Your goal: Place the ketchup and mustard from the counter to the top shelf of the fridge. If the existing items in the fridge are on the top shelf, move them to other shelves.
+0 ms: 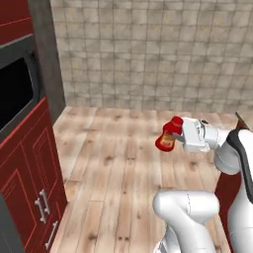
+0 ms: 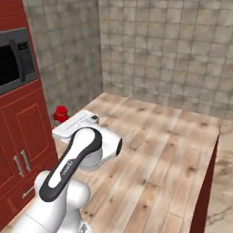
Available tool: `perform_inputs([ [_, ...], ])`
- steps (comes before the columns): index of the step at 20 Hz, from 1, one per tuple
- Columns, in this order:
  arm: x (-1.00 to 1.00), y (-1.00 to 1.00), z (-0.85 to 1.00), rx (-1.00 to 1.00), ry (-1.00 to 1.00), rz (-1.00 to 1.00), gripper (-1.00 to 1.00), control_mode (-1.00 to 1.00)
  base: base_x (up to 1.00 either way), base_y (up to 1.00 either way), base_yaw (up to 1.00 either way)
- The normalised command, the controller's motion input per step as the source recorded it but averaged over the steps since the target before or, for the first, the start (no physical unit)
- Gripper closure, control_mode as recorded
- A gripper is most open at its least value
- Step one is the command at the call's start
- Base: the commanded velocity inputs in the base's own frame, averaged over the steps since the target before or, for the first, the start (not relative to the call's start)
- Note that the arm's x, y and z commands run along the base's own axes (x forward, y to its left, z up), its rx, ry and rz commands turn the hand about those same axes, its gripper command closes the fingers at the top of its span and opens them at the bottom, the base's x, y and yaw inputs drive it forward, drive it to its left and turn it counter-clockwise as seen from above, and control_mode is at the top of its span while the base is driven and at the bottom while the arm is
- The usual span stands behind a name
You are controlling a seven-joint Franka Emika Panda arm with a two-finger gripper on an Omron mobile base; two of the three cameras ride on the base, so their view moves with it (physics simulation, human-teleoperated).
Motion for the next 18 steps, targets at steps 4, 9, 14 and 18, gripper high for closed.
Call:
perform_inputs([
  [4, 0.0, 0.0, 0.0, 0.0, 0.0, 0.0, 1.0, 1.0, 0.04, 0.0, 1.0],
  [9, 0.0, 0.0, 0.0, 0.0, 0.0, 0.0, 1.0, 1.0, 0.0, 0.0, 1.0],
  [14, 0.0, 0.0, 0.0, 0.0, 0.0, 0.0, 1.0, 1.0, 0.0, 0.0, 1.0],
  [18, 0.0, 0.0, 0.0, 0.0, 0.0, 0.0, 1.0, 1.0, 0.03, 0.0, 1.0],
])
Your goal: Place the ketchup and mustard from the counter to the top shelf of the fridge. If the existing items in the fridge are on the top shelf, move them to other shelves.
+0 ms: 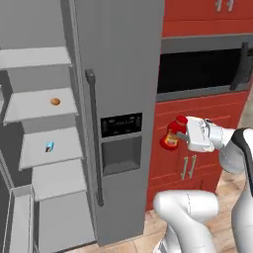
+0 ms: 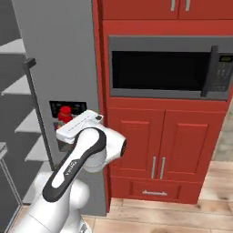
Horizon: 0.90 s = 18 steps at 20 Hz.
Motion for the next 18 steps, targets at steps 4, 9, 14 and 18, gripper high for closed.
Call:
perform_inputs([
  [4, 0.0, 0.0, 0.0, 0.0, 0.0, 0.0, 1.0, 1.0, 0.48, 0.03, 0.78],
  [9, 0.0, 0.0, 0.0, 0.0, 0.0, 0.0, 1.0, 1.0, 0.6, 0.31, 0.13],
  [14, 0.0, 0.0, 0.0, 0.0, 0.0, 0.0, 1.0, 1.0, 0.18, 0.81, 0.0],
  [18, 0.0, 0.0, 0.0, 0.0, 0.0, 0.0, 1.0, 1.0, 0.04, 0.38, 0.0],
])
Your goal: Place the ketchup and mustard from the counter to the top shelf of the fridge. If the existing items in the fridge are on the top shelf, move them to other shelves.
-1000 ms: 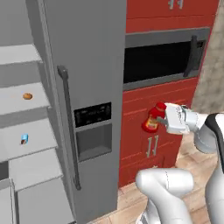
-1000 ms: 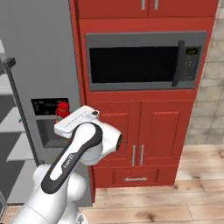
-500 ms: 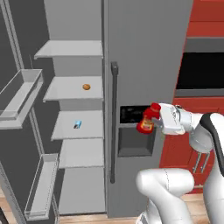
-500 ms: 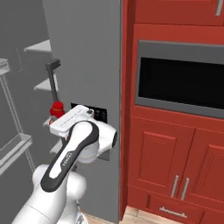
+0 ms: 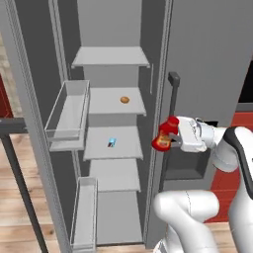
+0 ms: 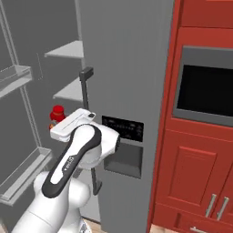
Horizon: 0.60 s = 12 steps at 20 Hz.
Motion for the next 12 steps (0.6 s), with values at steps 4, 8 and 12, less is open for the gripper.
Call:
perform_inputs([
  [4, 0.0, 0.0, 0.0, 0.0, 0.0, 0.0, 1.0, 1.0, 0.6, 0.33, 0.0],
  [8, 0.0, 0.0, 0.0, 0.0, 0.0, 0.0, 1.0, 1.0, 0.52, 0.43, 0.0],
  [12, 0.0, 0.0, 0.0, 0.0, 0.0, 0.0, 1.0, 1.0, 0.3, 0.46, 0.0],
])
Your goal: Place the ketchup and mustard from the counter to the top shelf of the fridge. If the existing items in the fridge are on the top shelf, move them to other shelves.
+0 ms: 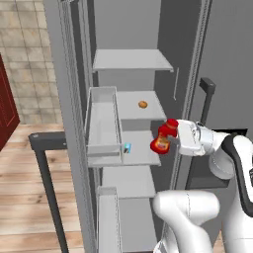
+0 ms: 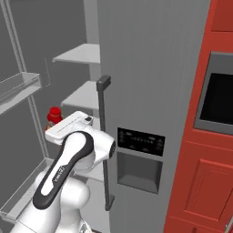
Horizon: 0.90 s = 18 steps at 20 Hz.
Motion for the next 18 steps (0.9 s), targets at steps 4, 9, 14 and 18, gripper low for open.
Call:
perform_inputs([
  [4, 0.0, 0.0, 0.0, 0.0, 0.0, 0.0, 1.0, 1.0, 0.29, 0.33, 0.0],
  [9, 0.0, 0.0, 0.0, 0.0, 0.0, 0.0, 1.0, 1.0, 0.3, -0.05, 0.0],
  [14, 0.0, 0.0, 0.0, 0.0, 0.0, 0.0, 1.0, 1.0, 0.0, -0.14, 0.0],
  [18, 0.0, 0.03, 0.1, 0.0, -0.05, -0.02, 1.0, -1.0, 0.0, 0.0, 0.0],
])
